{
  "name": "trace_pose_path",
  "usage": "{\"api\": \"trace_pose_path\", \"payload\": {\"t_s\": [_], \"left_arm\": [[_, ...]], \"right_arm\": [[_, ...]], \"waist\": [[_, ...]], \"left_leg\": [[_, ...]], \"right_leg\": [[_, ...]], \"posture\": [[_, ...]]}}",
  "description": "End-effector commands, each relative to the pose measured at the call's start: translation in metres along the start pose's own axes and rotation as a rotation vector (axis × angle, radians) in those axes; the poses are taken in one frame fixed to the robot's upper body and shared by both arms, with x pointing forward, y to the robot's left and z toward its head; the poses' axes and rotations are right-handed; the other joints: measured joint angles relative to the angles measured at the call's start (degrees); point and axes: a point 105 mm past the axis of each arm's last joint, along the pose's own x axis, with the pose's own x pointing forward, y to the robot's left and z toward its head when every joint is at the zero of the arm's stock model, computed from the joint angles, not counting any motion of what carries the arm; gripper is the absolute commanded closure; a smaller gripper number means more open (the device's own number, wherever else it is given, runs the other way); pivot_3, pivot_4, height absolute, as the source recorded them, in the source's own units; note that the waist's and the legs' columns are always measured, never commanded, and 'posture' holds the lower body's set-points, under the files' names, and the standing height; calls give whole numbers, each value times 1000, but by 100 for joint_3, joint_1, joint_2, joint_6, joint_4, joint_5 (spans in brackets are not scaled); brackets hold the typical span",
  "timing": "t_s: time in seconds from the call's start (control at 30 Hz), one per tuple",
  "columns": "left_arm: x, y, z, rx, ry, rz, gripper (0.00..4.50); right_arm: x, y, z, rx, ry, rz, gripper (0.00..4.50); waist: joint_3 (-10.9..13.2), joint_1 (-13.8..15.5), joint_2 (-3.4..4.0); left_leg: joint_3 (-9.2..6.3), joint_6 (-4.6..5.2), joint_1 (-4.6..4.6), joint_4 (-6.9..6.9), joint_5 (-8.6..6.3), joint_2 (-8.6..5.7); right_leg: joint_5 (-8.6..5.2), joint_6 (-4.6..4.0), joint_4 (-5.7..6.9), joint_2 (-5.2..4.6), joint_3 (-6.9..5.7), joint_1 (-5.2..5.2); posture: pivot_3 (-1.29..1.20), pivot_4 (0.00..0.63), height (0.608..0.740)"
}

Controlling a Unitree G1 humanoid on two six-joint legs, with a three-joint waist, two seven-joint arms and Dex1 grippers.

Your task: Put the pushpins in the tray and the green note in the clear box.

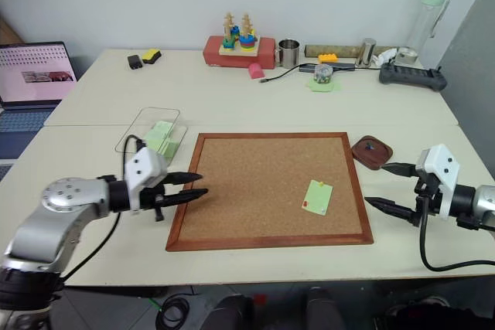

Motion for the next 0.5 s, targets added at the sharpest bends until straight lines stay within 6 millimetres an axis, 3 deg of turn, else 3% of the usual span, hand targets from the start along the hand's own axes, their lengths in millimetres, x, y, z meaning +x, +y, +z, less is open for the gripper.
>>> {"api": "trace_pose_path", "payload": {"t_s": [0.03, 0.13, 0.5], "left_arm": [[29, -5, 2, 13, -54, -29, 3914], [48, -8, 0, 2, -88, -34, 4477], [83, -10, -30, -64, -71, -18, 4494]], "right_arm": [[14, 0, 10, -38, -43, 1, 0], [27, -2, 8, -37, -52, -1, 0], [81, -15, -6, -37, -47, -9, 0]], "waist": [[0, -15, 0], [0, -23, 0], [-4, -8, -1]], "left_leg": [[4, 0, 1, 0, 0, -1], [2, 0, 5, -2, 0, 0], [-4, -1, 3, -2, 1, -4]], "right_leg": [[0, 0, 1, 0, 3, 0], [0, 0, 5, 2, 2, -2], [1, -1, 9, 1, -2, -4]], "posture": [[0, 150, 740], [0, 150, 740], [0, 150, 740]]}}
